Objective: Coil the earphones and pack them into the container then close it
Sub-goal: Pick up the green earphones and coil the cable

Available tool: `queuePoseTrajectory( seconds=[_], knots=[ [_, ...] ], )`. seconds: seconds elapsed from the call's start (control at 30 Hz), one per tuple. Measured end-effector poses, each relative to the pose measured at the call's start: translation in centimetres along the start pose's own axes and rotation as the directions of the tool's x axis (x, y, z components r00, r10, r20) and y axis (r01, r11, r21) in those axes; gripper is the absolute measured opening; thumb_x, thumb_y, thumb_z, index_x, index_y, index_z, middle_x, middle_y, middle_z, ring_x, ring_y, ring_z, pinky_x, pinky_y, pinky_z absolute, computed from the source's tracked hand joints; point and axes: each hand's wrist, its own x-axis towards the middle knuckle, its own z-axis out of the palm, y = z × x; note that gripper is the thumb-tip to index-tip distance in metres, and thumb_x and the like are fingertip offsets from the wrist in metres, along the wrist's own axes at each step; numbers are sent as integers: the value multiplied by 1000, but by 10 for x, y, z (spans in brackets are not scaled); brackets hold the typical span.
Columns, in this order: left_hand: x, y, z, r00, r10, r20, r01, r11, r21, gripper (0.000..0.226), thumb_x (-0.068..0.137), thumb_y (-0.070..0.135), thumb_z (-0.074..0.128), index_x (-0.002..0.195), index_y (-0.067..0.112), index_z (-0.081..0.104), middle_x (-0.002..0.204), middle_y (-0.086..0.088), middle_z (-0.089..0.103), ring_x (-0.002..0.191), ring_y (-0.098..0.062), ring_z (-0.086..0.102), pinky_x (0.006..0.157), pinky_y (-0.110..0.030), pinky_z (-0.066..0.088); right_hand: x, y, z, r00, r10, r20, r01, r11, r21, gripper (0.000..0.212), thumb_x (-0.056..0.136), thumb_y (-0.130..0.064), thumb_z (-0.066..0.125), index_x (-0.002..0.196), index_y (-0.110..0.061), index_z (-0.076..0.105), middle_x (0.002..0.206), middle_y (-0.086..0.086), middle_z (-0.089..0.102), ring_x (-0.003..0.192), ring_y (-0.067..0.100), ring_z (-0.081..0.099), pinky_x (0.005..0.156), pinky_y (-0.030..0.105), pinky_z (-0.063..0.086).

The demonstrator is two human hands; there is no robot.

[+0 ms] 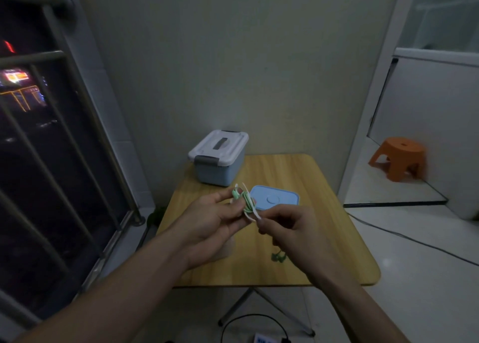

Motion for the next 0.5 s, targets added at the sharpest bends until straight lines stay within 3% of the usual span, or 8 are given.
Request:
queuePoseTrajectory(
  seconds=[0.17, 0.4, 0.5],
  knots=[
    [6, -1, 0, 989, 56, -135, -43, 994, 100, 32, 92, -7, 52, 124, -10, 53, 109, -25, 66, 92, -26, 69, 69, -29, 63, -3, 0, 5, 999, 31, 9, -31, 1000, 5, 12, 85, -10, 72, 75, -15, 77, 65, 9, 72, 50, 9, 57, 47, 27, 45],
    [7, -4, 2, 975, 136, -173, -86, 959, 271, 31, 92, 0, 57, 123, 0, 56, 105, -15, 70, 87, -22, 70, 75, -32, 60, -6, -4, 5, 999, 30, -14, -31, 999, -20, 10, 85, -14, 73, 75, -15, 77, 65, 10, 72, 49, 11, 60, 45, 28, 49],
    [6, -4, 3, 964, 178, -196, -115, 948, 296, 33, 91, -1, 59, 123, 3, 54, 101, -13, 70, 80, -22, 73, 67, -33, 62, -8, -6, 4, 1000, 19, -22, -21, 998, -52, 9, 84, -15, 73, 76, -17, 77, 64, 9, 71, 49, 10, 61, 44, 26, 49]
  ],
)
